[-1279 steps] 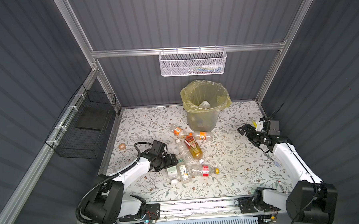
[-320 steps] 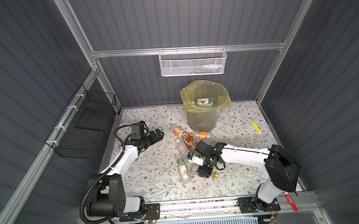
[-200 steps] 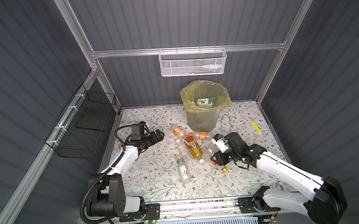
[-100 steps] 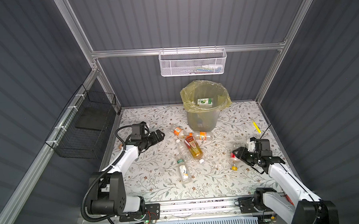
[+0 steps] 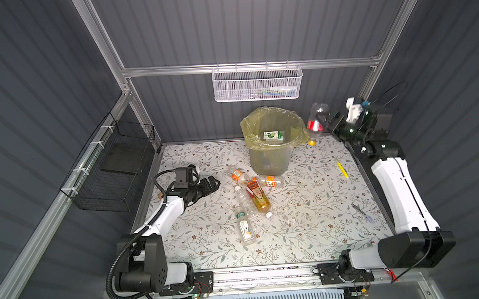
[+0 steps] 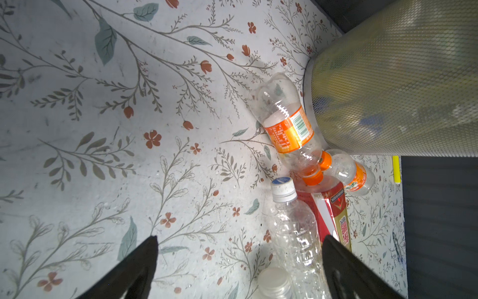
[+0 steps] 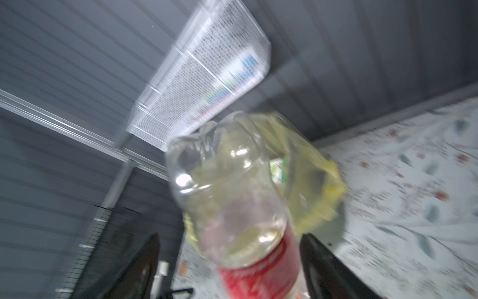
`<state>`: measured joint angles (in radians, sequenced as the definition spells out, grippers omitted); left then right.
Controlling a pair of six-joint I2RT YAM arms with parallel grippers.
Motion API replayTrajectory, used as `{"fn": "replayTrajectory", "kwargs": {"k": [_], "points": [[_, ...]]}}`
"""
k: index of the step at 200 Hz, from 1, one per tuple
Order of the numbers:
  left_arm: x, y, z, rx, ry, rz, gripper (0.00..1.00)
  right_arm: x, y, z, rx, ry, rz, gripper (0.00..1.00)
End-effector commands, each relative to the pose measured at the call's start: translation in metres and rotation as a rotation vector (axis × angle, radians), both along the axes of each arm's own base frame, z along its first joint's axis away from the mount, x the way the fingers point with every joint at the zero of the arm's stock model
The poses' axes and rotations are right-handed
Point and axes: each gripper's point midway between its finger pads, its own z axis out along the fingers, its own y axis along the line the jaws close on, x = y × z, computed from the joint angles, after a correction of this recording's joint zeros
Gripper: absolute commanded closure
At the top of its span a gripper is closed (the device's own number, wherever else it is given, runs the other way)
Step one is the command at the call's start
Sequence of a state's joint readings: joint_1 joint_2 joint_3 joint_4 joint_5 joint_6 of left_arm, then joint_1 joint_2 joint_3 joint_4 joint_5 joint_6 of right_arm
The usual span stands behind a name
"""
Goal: Throw the plastic bottles in the bin
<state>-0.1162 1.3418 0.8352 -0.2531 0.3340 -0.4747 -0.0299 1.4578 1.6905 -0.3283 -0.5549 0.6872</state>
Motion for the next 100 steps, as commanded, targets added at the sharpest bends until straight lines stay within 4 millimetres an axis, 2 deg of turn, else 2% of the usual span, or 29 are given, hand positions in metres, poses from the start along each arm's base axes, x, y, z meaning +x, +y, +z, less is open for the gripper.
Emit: {"fn": "replayTrajectory", "kwargs": {"k": [1,17,43,72,86,100], "points": [[-0.019,-0.001,-0.006,0.022,0.029,-0.033,0.01,0.009,0.018,-0.050,0.062,0.207,0.105,0.01],[-0.025,-0.005,-0.006,0.017,0.032,-0.042,0.01,0.003,0.008,-0.089,0.070,0.268,0.064,0.01],[-0.031,-0.025,-0.009,0.040,0.046,-0.090,0.00,-0.012,-0.016,-0.134,0.105,0.307,-0.006,0.01],[-0.039,-0.061,-0.008,0.036,0.053,-0.167,0.00,-0.030,-0.031,-0.166,0.071,0.349,-0.051,0.01],[-0.040,-0.066,-0.010,0.020,0.054,-0.162,0.00,-0.036,-0.037,-0.176,0.045,0.367,-0.071,0.01],[-0.039,-0.063,-0.010,0.030,0.046,-0.143,0.00,-0.041,-0.051,-0.189,0.034,0.396,-0.123,0.01]]}}
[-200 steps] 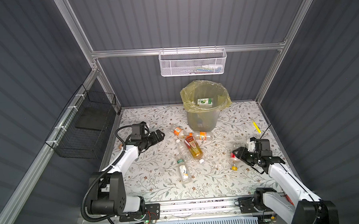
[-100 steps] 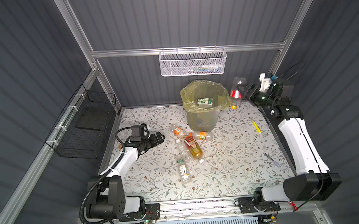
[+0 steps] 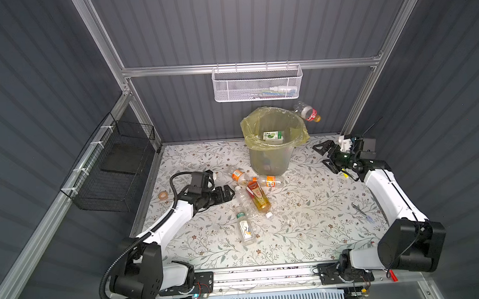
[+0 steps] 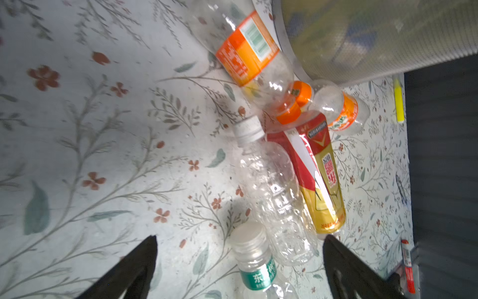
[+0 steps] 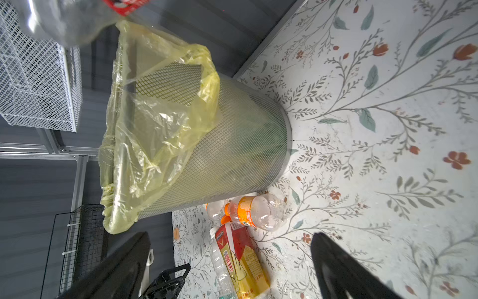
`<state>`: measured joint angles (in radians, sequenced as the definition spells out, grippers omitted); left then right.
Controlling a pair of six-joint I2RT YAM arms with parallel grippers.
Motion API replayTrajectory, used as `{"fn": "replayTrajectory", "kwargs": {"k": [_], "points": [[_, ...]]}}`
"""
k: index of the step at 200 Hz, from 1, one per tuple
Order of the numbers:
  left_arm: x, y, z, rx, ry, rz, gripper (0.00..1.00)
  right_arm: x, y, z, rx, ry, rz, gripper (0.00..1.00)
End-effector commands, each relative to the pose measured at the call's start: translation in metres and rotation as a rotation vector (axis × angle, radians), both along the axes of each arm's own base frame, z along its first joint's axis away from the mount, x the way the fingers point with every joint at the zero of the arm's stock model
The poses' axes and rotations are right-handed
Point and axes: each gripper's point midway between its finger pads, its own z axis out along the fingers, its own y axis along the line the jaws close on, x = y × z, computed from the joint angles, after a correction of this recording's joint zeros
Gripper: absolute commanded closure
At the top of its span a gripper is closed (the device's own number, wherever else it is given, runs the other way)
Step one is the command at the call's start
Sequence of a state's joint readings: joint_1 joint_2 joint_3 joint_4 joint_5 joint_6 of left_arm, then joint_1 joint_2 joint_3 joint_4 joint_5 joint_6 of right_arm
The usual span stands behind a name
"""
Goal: Throw the plastic bottles in the bin
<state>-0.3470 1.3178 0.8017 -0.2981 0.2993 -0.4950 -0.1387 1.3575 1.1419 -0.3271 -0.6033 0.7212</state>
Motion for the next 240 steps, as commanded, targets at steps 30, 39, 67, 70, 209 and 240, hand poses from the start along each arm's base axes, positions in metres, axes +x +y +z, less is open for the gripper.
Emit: {"fn": "replayTrajectory", "kwargs": {"k": [30,39,67,70,209,240], "points": [[0.009,0.007,0.005,0.026,-0.022,0.057,0.00,-0.015,-0.049,-0.029,-0.038,0.018,-0.143,0.01],[0.010,0.007,0.005,0.031,-0.020,0.054,0.00,-0.017,-0.059,-0.040,-0.040,0.045,-0.168,0.01],[0.013,0.008,0.006,0.042,-0.032,0.054,0.00,-0.013,-0.079,-0.057,-0.127,0.096,-0.206,0.01],[0.014,0.008,0.005,0.043,-0.033,0.055,0.00,-0.013,-0.081,-0.058,-0.131,0.100,-0.215,0.01],[0.028,0.008,-0.004,0.088,-0.052,0.042,0.00,0.049,-0.225,-0.058,-0.245,0.188,-0.602,0.01],[0.031,0.008,-0.011,0.103,-0.042,0.026,0.00,0.074,-0.240,-0.076,-0.140,0.184,-0.625,0.01]]}}
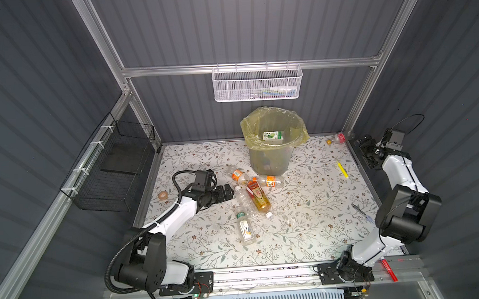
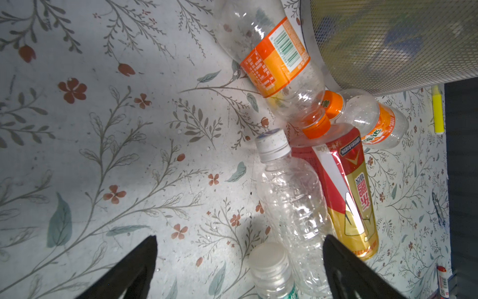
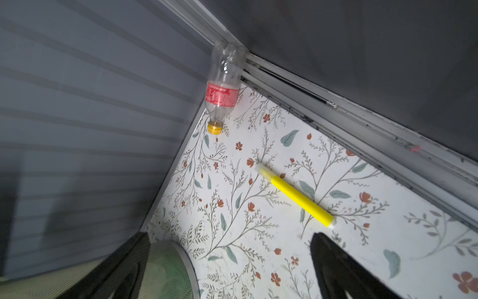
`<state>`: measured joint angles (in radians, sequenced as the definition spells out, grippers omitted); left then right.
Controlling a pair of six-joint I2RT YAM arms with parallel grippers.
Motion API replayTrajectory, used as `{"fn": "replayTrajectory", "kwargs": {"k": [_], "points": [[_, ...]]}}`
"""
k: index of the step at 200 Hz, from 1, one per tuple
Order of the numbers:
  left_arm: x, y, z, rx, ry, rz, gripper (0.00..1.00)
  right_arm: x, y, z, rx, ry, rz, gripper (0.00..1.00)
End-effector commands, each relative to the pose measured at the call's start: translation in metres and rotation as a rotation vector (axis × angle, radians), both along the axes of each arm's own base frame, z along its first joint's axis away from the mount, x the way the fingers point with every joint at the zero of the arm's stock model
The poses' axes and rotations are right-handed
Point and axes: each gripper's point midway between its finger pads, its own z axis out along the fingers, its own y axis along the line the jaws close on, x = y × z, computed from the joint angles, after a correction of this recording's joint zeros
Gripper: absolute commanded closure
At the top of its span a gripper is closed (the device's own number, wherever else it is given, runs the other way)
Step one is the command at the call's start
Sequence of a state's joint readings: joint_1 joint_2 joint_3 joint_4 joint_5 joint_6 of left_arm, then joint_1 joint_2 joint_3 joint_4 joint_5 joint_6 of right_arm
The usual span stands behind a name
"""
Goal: Throw the plastic bottles in the bin
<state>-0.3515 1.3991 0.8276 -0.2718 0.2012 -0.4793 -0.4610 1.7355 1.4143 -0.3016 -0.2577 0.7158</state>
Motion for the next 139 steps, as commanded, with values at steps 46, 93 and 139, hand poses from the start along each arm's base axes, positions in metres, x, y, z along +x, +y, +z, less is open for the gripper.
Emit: {"fn": "replayTrajectory", "kwargs": {"k": [46,93,139], "points": [[0.022,-0.002,0.000,0.027,-0.026,-0.026,0.00,0.063,-0.033,-0.045,0.143,-0.033,-0.053,0.01],[0.037,-0.005,-0.004,0.042,-0.010,-0.022,0.00,0.114,-0.042,-0.073,0.213,-0.092,-0.041,0.01],[0.048,-0.006,-0.005,0.056,0.006,-0.011,0.00,0.151,-0.043,-0.093,0.227,-0.082,-0.056,0.01]]}}
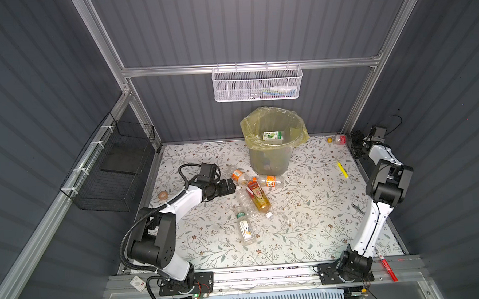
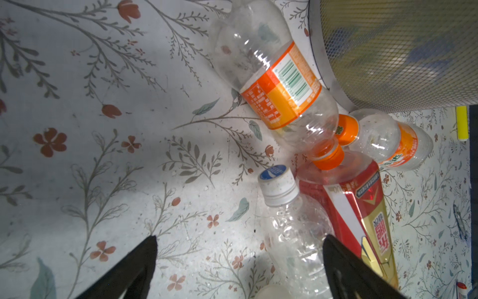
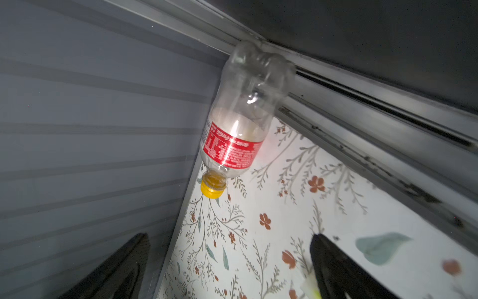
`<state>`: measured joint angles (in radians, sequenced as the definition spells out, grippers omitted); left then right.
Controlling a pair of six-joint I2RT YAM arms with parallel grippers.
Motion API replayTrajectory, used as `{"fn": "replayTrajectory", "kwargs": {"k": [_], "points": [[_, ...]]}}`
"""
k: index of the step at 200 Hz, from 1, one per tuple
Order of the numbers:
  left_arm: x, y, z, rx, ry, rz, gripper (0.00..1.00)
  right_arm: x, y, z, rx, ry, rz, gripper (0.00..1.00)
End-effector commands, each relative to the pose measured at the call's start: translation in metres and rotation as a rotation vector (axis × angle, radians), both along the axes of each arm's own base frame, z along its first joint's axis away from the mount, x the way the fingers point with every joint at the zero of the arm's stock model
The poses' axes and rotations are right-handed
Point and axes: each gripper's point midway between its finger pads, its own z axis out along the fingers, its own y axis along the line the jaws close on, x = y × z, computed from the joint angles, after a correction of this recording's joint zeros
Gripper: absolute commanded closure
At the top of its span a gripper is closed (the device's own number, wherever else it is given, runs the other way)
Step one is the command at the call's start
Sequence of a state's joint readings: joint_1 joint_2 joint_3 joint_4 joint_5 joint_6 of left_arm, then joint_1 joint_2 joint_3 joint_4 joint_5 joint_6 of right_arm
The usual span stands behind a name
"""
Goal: Throw the plastic bottles in the bin
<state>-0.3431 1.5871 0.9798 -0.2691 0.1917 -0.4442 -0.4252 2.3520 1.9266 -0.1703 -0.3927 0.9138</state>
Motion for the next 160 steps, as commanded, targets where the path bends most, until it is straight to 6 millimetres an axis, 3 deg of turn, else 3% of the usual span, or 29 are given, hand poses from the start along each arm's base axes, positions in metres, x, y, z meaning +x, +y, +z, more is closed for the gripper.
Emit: {"fn": "replayTrajectory", "kwargs": {"k": [1,98,160], "points": [[0.008,0.003,0.005,0.021,-0.007,0.002,0.00,0.011,-0.024,-0.004,0.006,-0.006,-0.077,0.01],[0.018,0.000,-0.011,0.030,0.044,-0.012,0.00,0.016,-0.043,-0.035,-0.013,0.101,-0.214,0.01],[0.020,0.006,-0.015,0.021,0.067,0.001,0.00,0.003,-0.054,-0.061,-0.027,0.227,-0.259,0.07]]}}
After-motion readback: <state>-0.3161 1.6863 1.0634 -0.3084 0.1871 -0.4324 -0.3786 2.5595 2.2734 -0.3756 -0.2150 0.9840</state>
